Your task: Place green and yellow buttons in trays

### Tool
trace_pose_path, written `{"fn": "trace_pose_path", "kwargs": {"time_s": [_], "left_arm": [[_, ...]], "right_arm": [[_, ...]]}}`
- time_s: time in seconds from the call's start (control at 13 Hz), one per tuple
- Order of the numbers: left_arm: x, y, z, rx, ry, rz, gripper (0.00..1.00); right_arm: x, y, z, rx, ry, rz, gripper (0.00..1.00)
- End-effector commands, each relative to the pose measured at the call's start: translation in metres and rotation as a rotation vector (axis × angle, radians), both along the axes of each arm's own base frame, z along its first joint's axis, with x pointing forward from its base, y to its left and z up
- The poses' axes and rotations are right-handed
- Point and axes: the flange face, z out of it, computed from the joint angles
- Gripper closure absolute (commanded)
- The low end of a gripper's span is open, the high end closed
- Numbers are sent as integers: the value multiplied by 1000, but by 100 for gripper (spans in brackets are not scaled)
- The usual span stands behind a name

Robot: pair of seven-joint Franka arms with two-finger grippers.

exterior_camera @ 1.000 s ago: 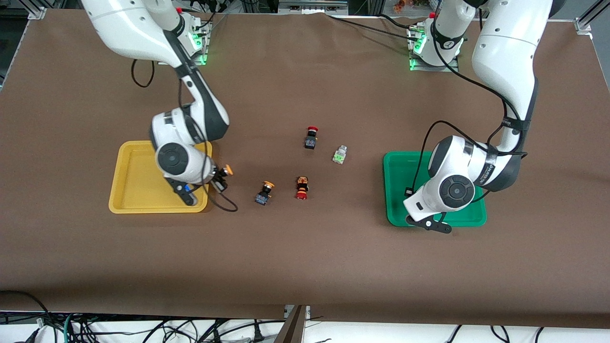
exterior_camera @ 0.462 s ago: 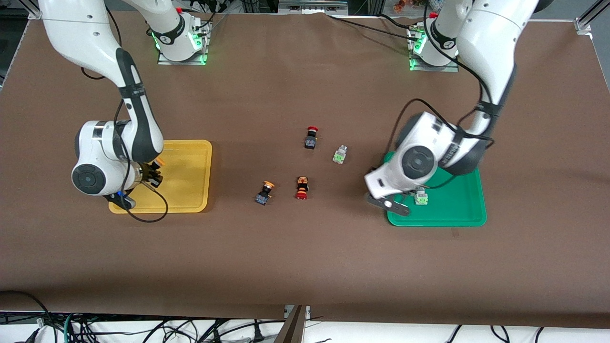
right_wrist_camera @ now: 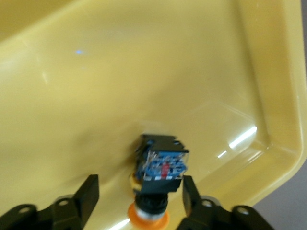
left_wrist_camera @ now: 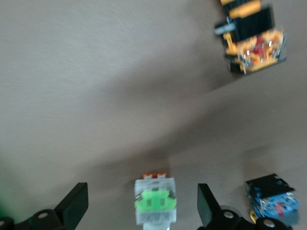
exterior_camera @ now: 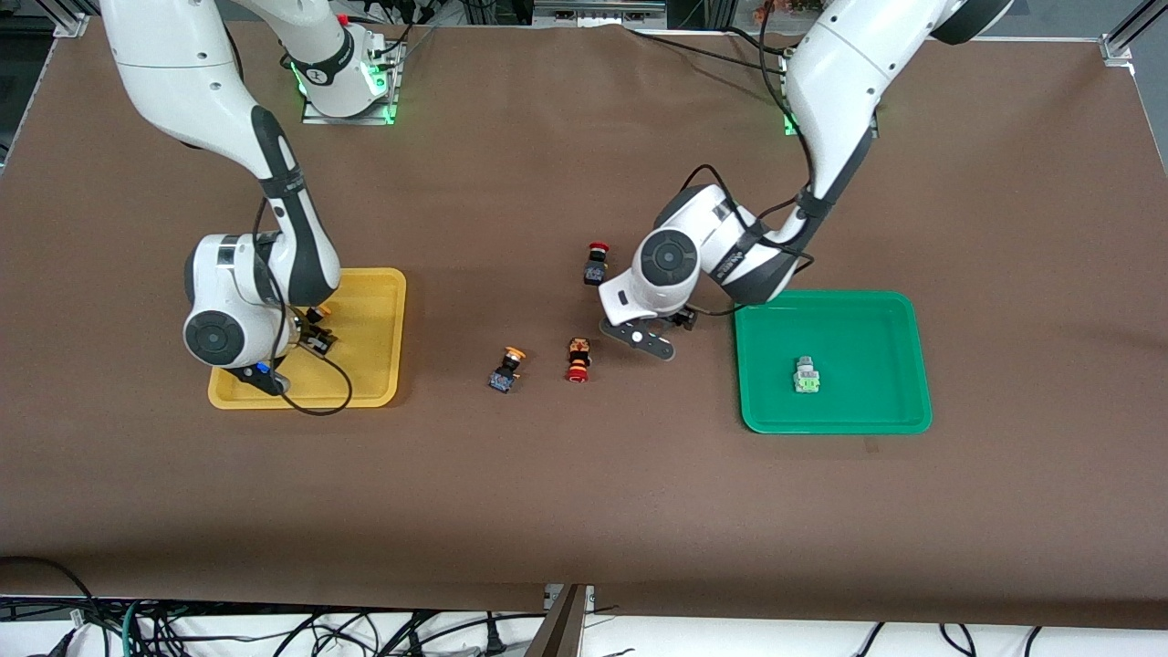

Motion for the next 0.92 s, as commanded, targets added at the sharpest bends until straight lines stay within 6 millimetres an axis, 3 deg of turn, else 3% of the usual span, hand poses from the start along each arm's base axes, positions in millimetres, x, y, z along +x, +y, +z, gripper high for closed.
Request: {"fn": "trace_pose_path", "kwargs": {"time_s": [0.0, 0.08, 0.23, 0.31, 0.46, 0.62, 0.69, 0.85], "left_arm": [[-13, 15, -23, 5, -43, -11, 0], [-14, 14, -25, 8, -40, -5, 0], [-18, 10, -24, 19, -40, 37, 69], [-25, 1, -18, 32, -43, 34, 78], [-20, 5, -3, 63, -34, 33, 90], [-13, 12, 25, 87, -49, 29, 92], [1, 25, 47, 92, -62, 31, 92], [44, 74, 84, 119, -34, 9, 92]], "right_arm": [[32, 33, 72, 14, 12, 21, 0], [42, 45, 89, 33, -7, 19, 0], [43, 92, 90, 119, -47, -96, 0], [45, 122, 83, 140, -114, -122, 0], [41, 184, 67, 131, -228, -199, 0], [32, 246, 51, 147, -357, -258, 0], [29, 265, 46, 162, -407, -289, 0], [30, 281, 43, 193, -485, -340, 0]]}}
